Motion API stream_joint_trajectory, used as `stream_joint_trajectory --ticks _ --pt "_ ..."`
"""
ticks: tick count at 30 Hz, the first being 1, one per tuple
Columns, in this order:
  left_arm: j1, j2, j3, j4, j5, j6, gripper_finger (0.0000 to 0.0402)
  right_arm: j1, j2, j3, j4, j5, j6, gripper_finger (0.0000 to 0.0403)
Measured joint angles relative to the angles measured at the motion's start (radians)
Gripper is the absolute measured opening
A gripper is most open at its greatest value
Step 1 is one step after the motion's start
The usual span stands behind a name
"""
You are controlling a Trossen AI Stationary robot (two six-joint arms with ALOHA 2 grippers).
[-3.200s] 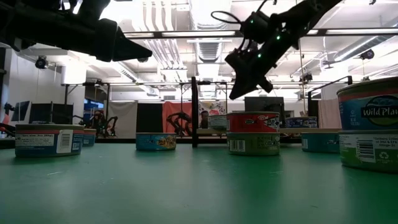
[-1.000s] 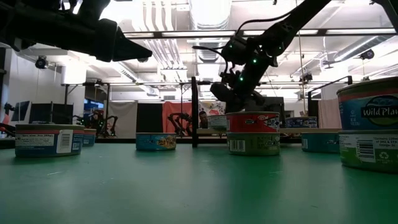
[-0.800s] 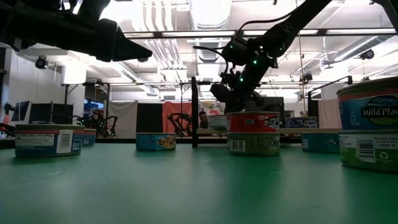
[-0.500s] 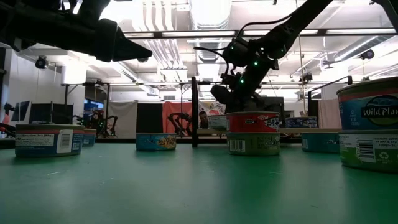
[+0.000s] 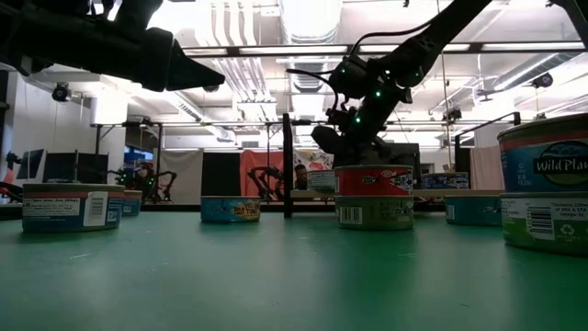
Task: Stack canned seafood by type on shelf
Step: Adjust the red tuna can on the shelf
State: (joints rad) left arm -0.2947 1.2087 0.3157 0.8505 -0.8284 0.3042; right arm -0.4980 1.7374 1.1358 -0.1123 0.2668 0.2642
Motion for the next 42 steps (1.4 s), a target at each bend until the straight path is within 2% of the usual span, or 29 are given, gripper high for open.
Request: stream_joint_trajectory --ticks 42 --pt "0.000 0.000 0.000 0.000 0.000 0.000 0.0182 0.000 0.000 -0.028 0.068 -0.003 -0.013 0.0009"
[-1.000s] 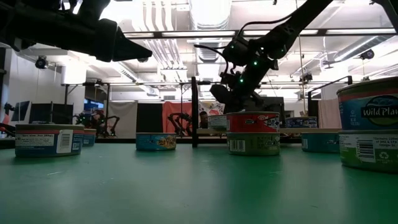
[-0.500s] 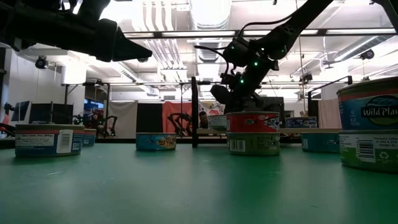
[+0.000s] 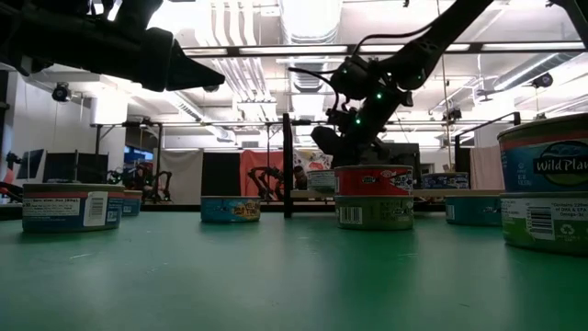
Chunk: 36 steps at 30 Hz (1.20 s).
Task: Stack canned seafood by type on shelf
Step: Adjust the red tuna can on the shelf
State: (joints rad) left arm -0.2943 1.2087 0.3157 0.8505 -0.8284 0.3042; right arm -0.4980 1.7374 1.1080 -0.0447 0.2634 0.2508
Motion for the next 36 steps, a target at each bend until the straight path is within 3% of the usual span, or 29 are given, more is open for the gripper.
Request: stream_joint_trajectory --ticks 36 --pt "0.000 0.000 0.000 0.000 0.000 0.000 0.0182 0.000 0.000 -0.029 0.092 0.026 -0.019 0.0009"
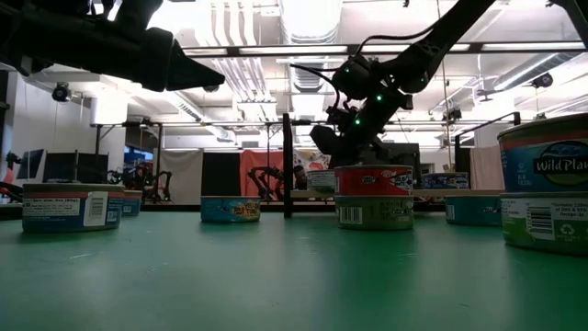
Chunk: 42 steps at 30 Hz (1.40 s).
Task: Stack canned seafood by type on shelf
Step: Adjust the red tuna can on the shelf
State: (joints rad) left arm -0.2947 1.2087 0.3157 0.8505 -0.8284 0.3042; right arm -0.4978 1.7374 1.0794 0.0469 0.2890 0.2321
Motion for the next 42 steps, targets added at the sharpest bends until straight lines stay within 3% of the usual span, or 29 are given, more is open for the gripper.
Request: stream_joint_trajectory --ticks 26,42 --pt "-0.001 0.000 0.000 0.000 0.000 0.000 0.0182 0.000 0.046 0.001 0.016 0.010 0.030 0.0009" --pt "0.000 0.000 0.000 -0.001 0.000 0.000 0.0182 0.002 0.056 0.075 -0.052 0.021 -0.021 0.0009"
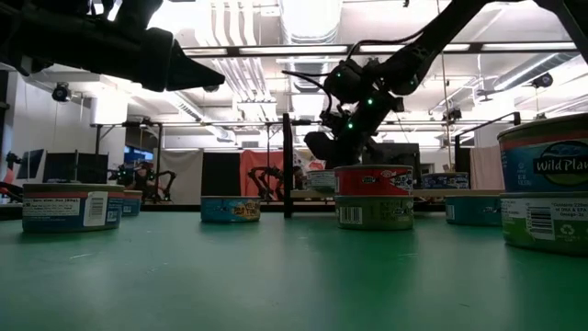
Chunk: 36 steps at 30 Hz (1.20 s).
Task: Stack canned seafood by type on shelf
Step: Adjust the red tuna can on the shelf, then adjust the green tuna can on the shelf
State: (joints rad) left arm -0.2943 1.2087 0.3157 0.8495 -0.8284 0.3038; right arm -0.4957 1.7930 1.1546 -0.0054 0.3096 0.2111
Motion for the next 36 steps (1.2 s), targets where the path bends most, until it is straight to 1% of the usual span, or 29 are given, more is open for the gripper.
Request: stream_joint_trajectory --ticks 6,10,11,15,18,22,26,32,36 --pt "0.000 0.000 0.000 -0.001 0.000 -0.003 0.0182 0.005 -0.070 0.014 -0.084 0.001 -0.002 0.0009" --pt "0.000 0.000 0.000 -0.001 0.000 -0.004 0.0182 0.024 -0.134 0.014 -0.171 -0.005 -0.002 0.0009" --pt "0.000 0.000 0.000 -0.001 0.000 -0.005 0.0182 0.032 -0.152 0.014 -0.201 -0.017 0.000 0.0009" --pt "0.000 0.000 0.000 -0.001 0.000 -0.007 0.0182 0.069 -0.205 0.005 -0.306 -0.122 0.051 0.0009" --pt "0.000 0.000 0.000 -0.001 0.000 -0.008 0.0182 0.123 -0.222 -0.011 -0.335 -0.133 0.072 0.0009" --pt "0.000 0.000 0.000 -0.001 0.000 -0.010 0.0182 0.188 -0.222 -0.039 -0.334 -0.129 0.108 0.0009" --pt "0.000 0.000 0.000 -0.001 0.000 -0.010 0.0182 0.226 -0.218 -0.073 -0.288 -0.060 0.118 0.0009" --pt "0.000 0.000 0.000 -0.001 0.000 -0.011 0.0182 0.227 -0.218 -0.129 -0.186 -0.035 0.120 0.0009" --pt "0.000 0.000 0.000 -0.001 0.000 -0.011 0.0182 0.227 -0.218 -0.161 -0.162 -0.017 0.126 0.0009"
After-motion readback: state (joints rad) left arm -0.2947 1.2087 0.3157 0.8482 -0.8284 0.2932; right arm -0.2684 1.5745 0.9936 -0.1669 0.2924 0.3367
